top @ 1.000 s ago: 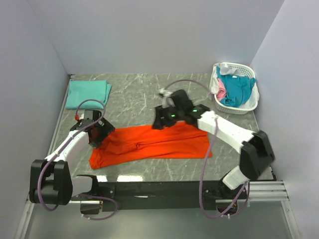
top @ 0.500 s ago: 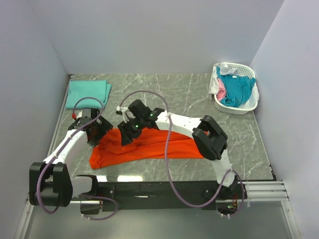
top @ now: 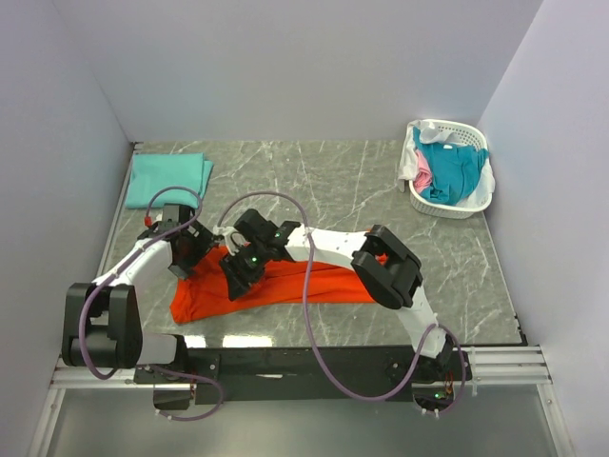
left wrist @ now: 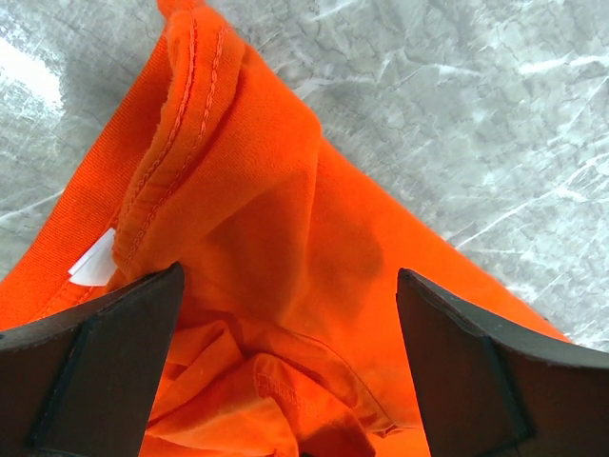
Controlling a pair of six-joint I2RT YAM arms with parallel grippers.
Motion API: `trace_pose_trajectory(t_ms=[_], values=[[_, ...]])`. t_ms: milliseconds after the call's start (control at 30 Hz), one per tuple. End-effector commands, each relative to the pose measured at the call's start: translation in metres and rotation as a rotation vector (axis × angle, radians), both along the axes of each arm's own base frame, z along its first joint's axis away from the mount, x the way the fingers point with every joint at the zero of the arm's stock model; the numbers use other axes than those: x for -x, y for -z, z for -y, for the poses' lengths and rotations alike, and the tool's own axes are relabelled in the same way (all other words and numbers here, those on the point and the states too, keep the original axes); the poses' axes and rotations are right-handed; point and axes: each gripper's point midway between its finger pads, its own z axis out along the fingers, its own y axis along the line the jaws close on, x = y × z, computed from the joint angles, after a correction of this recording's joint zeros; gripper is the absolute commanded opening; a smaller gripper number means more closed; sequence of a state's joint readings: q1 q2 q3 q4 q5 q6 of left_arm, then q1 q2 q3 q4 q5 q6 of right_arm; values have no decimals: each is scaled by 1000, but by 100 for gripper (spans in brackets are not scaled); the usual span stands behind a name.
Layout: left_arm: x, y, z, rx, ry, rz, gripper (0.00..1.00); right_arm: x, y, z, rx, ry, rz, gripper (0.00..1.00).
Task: Fold and stack the t-shirts
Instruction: Fold the tshirt
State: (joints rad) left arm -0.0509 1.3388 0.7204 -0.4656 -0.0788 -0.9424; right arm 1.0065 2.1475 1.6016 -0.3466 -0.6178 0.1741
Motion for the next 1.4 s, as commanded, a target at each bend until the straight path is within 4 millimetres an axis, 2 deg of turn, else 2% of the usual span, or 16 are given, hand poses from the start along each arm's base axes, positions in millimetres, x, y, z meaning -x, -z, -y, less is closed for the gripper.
trace_pose_trajectory(t_ms=[0, 167, 367, 467, 533, 633, 667, 833, 933, 1100, 1133, 1200, 1233, 1367], values=[[-10, -5, -3, 1, -22, 39, 99, 12, -15, 2, -36, -59, 47, 60], [-6, -5, -5, -10, -31, 33, 100, 37, -16, 21, -9, -104, 91, 59], [-2, -9, -7, -17, -33, 43, 99, 51, -52, 35, -63, -110, 188, 59], [-1, -15, -7, -14, -34, 49, 99, 47, -68, 38, -87, -53, 218, 60], [3, -18, -9, -19, -48, 41, 99, 30, -75, 39, -67, 33, 261, 61], [11, -31, -11, -23, -74, 47, 99, 15, -79, 39, -55, 120, 246, 61], [10, -42, -13, -28, -84, 79, 99, 12, -81, 36, -62, 139, 237, 62], [11, -65, -4, 9, -49, 173, 99, 0, -74, 20, -64, 122, 245, 62], [6, -64, 5, 42, -2, 186, 99, -10, -65, 3, -57, 99, 260, 62], [-11, -46, 6, 25, 36, 118, 99, -22, -46, -23, -54, 79, 260, 62], [-12, -36, 6, 30, 34, 82, 99, -24, -46, -29, -72, 82, 264, 62], [-21, -33, 9, 49, 46, 90, 99, -29, -37, -39, -76, 87, 262, 62], [-22, -25, 10, 55, 39, 70, 100, -30, -34, -42, -69, 95, 254, 62], [-22, -15, 11, 81, 31, 45, 100, -34, -14, -58, -35, 92, 260, 62]])
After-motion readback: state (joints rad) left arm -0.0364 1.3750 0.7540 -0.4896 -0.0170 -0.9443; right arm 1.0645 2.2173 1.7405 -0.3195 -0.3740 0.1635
